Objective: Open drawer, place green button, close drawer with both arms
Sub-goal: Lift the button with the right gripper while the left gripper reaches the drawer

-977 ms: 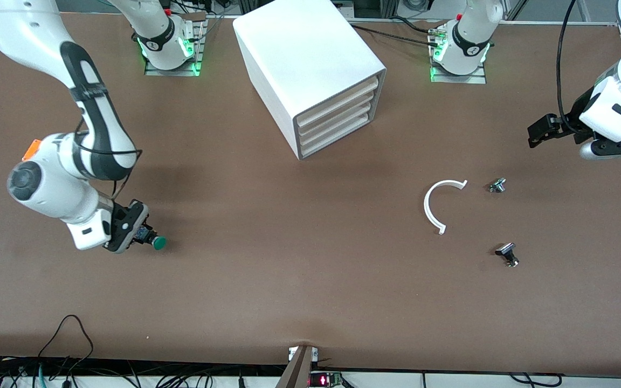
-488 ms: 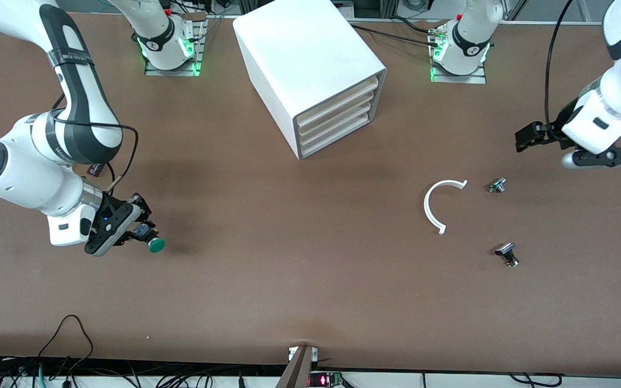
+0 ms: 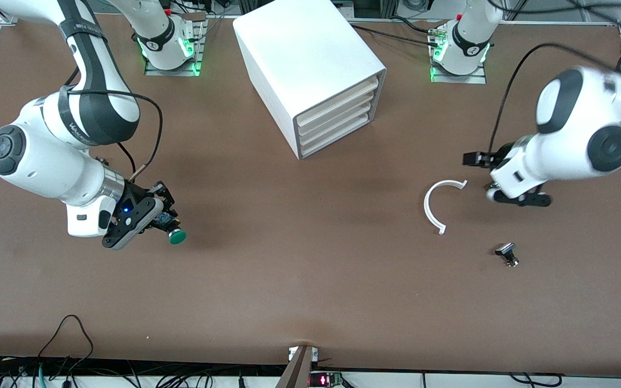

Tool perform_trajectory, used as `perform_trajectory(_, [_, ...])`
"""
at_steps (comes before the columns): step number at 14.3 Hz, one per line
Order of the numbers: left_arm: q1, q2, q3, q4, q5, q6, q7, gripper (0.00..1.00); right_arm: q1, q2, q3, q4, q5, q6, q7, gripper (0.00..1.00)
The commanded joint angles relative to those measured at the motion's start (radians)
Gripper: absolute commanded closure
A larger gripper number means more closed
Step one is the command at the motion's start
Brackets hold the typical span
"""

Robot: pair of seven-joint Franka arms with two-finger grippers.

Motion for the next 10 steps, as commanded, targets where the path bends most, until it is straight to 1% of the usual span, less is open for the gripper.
perform_trajectory(1, [-0.034,0.109,-0.001,0.018,-0.19,-0.04,0.032,0.0,-0.005,-0.003,0.04,0.024,-0.022,-0.03,0.039,0.93])
perform_trajectory(3, [-0.094,0.175,-0.001,0.015,-0.312,-0.032,0.033,0.0,-0.005,-0.003,0.061,0.035,-0.024,-0.03,0.039,0.93])
perform_trajectory(6, [-0.183,0.255,-0.012,0.012,-0.41,-0.034,0.033,0.0,0.001,-0.001,0.094,0.044,-0.062,-0.03,0.032,0.93])
perform_trajectory(7, [-0.189,0.27,-0.018,-0.003,-0.439,-0.031,0.035,0.0,0.006,-0.001,0.109,0.044,-0.065,-0.03,0.034,0.93])
perform_trajectory(8, [-0.197,0.286,-0.027,-0.019,-0.487,-0.028,0.038,0.0,0.009,-0.001,0.11,0.044,-0.065,-0.03,0.034,0.93])
perform_trajectory(10, [-0.203,0.315,-0.03,-0.048,-0.582,-0.023,0.126,0.01,0.017,0.002,0.111,0.044,-0.065,-0.03,0.035,0.92])
